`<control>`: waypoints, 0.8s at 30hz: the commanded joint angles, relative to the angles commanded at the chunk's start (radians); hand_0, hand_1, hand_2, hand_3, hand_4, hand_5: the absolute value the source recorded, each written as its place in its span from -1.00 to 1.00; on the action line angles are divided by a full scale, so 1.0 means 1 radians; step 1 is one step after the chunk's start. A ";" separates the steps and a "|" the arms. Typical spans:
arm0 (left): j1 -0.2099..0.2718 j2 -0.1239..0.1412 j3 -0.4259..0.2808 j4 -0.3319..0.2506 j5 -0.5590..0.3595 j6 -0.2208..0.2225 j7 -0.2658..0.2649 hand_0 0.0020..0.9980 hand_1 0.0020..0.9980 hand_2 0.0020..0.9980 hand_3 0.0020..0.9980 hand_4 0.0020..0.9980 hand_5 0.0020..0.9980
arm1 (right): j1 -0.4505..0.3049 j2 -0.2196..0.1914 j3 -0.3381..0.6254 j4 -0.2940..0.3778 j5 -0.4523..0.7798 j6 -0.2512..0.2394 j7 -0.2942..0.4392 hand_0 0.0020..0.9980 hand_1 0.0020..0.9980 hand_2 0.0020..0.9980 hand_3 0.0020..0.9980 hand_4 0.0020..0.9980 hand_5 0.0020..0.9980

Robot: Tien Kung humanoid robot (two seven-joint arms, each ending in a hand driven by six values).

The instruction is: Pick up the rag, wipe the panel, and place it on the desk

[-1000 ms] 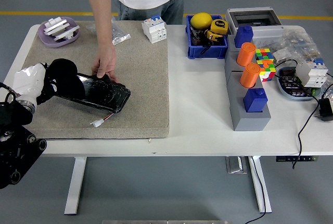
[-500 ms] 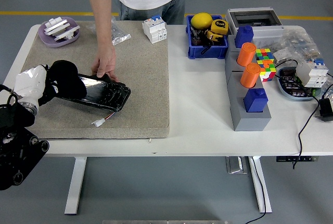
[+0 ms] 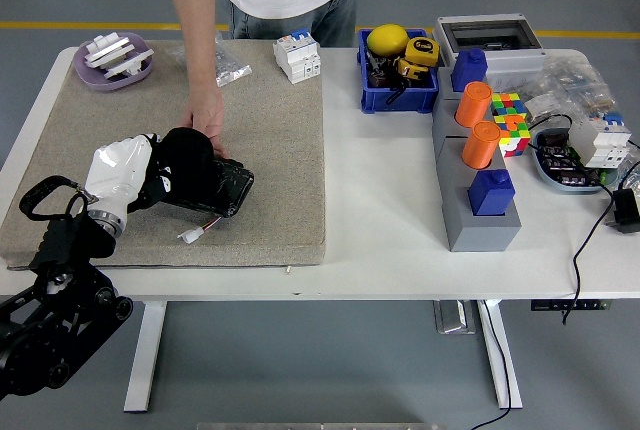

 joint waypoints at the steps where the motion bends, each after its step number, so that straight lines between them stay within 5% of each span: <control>1: 0.000 0.001 0.010 -0.013 -0.001 0.000 0.001 -0.40 -0.07 0.15 -0.01 -1.00 -1.00 | 0.001 0.000 0.001 0.000 -0.001 -0.001 0.001 0.58 0.35 0.39 0.18 1.00 0.06; 18: 0.003 -0.005 0.121 -0.115 0.009 -0.013 0.030 -0.39 -0.07 0.15 -0.01 -1.00 -1.00 | 0.001 -0.002 0.005 0.000 -0.002 0.000 0.002 0.58 0.34 0.39 0.18 1.00 0.06; 24: 0.001 -0.010 0.121 -0.103 0.007 -0.012 0.032 -0.39 -0.07 0.15 -0.01 -1.00 -1.00 | 0.001 -0.001 0.001 0.001 -0.002 0.000 0.003 0.58 0.35 0.39 0.18 1.00 0.06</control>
